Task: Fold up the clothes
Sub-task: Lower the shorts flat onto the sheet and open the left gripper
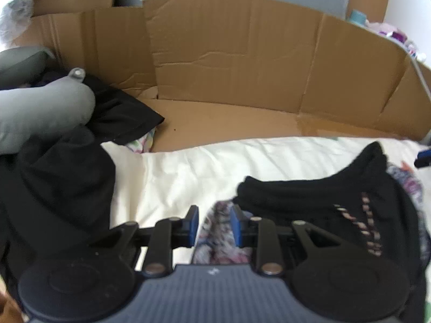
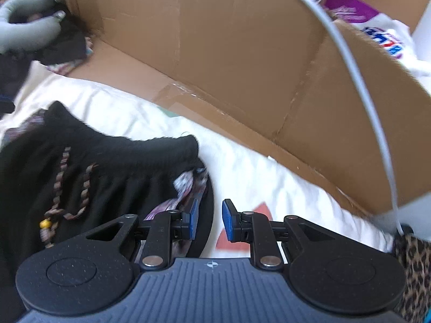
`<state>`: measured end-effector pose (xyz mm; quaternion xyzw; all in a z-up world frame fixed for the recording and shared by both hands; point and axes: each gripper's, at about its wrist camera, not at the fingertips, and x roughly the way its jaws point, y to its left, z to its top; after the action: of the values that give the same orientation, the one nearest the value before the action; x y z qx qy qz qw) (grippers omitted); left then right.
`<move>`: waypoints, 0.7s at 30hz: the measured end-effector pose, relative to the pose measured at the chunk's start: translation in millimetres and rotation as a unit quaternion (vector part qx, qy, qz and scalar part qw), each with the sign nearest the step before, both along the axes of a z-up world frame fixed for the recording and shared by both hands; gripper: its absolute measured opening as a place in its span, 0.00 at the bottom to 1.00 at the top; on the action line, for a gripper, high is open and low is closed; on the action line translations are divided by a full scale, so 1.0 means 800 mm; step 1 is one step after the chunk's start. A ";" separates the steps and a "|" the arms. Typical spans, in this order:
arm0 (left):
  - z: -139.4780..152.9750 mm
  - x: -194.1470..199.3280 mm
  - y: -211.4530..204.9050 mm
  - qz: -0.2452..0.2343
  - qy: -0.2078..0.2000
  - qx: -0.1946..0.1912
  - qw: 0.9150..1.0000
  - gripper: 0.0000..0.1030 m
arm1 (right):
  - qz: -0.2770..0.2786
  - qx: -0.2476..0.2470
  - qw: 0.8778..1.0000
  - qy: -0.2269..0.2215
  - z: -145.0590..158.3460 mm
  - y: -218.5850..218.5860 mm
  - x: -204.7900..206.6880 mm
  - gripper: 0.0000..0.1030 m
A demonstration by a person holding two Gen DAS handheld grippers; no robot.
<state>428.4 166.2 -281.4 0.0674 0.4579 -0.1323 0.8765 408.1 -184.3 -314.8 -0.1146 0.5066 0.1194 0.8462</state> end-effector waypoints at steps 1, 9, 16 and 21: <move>0.011 -0.009 -0.001 0.001 -0.001 -0.003 1.000 0.27 | 0.000 0.005 1.000 0.000 0.011 -0.002 -0.010 0.25; 0.075 -0.081 -0.016 0.005 -0.002 -0.021 1.000 0.27 | 0.003 0.040 0.999 -0.015 0.103 -0.017 -0.103 0.25; 0.107 -0.167 -0.040 0.000 0.004 -0.026 1.000 0.29 | -0.002 0.071 0.997 -0.034 0.165 -0.031 -0.177 0.26; 0.120 -0.215 -0.056 -0.022 0.008 -0.025 0.999 0.29 | -0.024 0.104 0.993 -0.044 0.191 -0.048 -0.225 0.27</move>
<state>256.6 121.7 -185.1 0.0540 0.4600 -0.1634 0.8711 228.0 -222.9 -161.9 -0.0188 0.4564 0.1466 0.8774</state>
